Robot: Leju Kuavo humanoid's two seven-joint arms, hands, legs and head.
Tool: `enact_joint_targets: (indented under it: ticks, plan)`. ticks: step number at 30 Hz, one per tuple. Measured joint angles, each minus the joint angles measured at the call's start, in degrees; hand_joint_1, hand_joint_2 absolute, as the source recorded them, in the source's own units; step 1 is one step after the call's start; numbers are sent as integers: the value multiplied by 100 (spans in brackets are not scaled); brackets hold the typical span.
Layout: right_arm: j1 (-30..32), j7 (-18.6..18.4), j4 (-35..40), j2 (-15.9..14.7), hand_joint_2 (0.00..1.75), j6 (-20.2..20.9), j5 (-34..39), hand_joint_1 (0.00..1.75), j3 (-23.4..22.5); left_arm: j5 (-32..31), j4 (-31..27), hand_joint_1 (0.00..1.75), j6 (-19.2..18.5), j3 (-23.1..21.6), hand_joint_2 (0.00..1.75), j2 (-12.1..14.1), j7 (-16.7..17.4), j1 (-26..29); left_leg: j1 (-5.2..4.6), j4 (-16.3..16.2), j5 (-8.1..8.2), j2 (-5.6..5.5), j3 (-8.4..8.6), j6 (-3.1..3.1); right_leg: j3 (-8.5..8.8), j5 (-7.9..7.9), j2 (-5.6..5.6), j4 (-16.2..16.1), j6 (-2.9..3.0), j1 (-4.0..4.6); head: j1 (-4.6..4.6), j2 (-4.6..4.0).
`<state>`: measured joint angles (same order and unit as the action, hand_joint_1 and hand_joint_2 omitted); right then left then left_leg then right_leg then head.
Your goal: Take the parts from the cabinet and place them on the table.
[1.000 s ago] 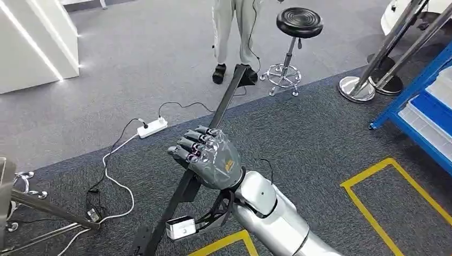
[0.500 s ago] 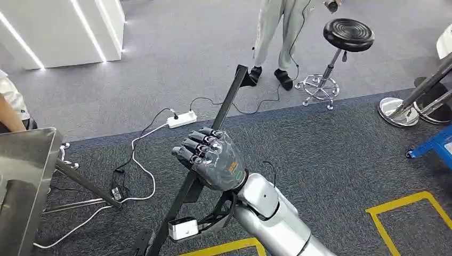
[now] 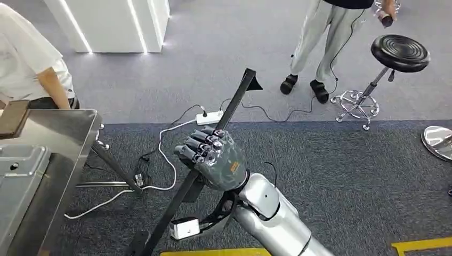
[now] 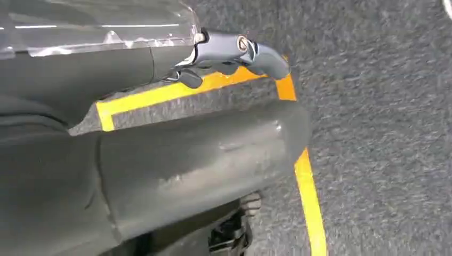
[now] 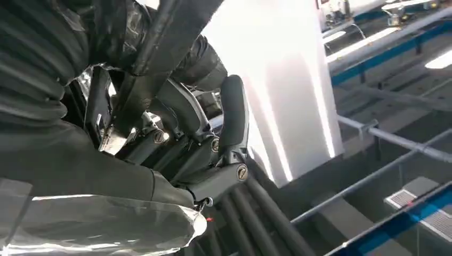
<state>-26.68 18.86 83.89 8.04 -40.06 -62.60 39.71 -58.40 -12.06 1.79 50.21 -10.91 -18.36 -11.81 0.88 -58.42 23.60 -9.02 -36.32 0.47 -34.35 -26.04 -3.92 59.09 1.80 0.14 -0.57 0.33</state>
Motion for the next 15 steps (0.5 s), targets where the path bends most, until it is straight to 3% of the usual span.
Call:
enact_joint_targets:
  ticks: [1, 2, 3, 5, 6, 7, 8, 9, 10, 11, 13, 15]
  plan:
    - [5, -11, 11, 22, 175, 0, 0, 175, 0, 0, -2, 0, 2, 0, 0, 15, 0, 19, -22, -56, 26, 107, -8, -4, 73, 61, 111, -140, -16, -96, -2, 0]
    - [7, -13, 13, 31, 175, 2, 0, 175, 2, -2, -2, 0, 2, 0, 0, 17, 2, 24, -64, -197, 131, 446, -56, -25, 130, 64, 178, -194, -12, -70, -6, 0]
    - [-4, -18, 24, 29, 175, 0, 2, 175, 0, -2, -2, 0, 0, 0, 0, 17, 0, 5, -57, -546, 346, 654, -222, -54, 153, 59, 271, -200, 18, -63, -11, 0]
    - [20, -29, 24, 24, 175, 0, 0, 175, 0, -20, -2, 0, 0, 0, 0, 20, 0, -23, -14, -1405, 732, 811, -657, -107, 159, 36, 473, -194, 20, -46, -9, 0]
    - [28, -29, 24, 24, 175, 0, 0, 175, 0, -20, -2, 0, 0, 0, 0, 20, 2, -18, 8, -1690, 800, 836, -805, -138, 155, 26, 559, -187, 12, -46, -11, 0]
    - [30, -29, 24, 24, 175, 0, 0, 175, 0, -20, -2, 0, -2, 0, 0, 22, 4, -2, 35, -1690, 728, 858, -803, -166, 155, 16, 634, -178, -2, -51, -11, 0]
    - [30, -29, 24, 24, 175, 0, -2, 175, 0, -24, -2, 0, -2, 0, 0, 26, 4, 5, 58, -1429, 548, 884, -672, -189, 158, -1, 704, -166, -20, -56, -11, 0]
    - [29, -29, 24, 24, 175, 0, -13, 175, 0, -26, -2, 0, -2, 0, 0, 31, 7, 3, 79, -985, 313, 925, -424, -206, 161, -26, 772, -136, -44, -67, -11, 0]
    - [28, -29, 24, 24, 175, 0, -18, 175, 0, -33, -2, 0, -2, 0, 0, 39, 7, -4, 88, -456, 87, 1056, -131, -221, 161, -66, 832, -86, -76, -76, -11, 0]
    - [26, -29, 26, 24, 175, 0, -17, 175, 0, -33, -2, 0, -6, 0, 0, 42, 7, -20, 64, -86, 120, 1288, 30, -223, 153, -115, 894, -26, -126, -75, -11, 0]
    - [26, -37, 31, 24, 175, 0, -20, 175, 0, -33, -2, 0, -18, 0, 0, 37, 4, -31, 17, -130, 104, 1178, 28, -81, 138, -144, 948, 5, -188, -29, -11, 0]
    - [19, -44, 33, 24, 175, 2, -20, 175, 0, -35, -2, 0, -18, 0, 0, 52, 7, -19, -5, -127, 101, 1086, -2, -25, 163, -141, 1032, -2, -234, -41, -11, 0]
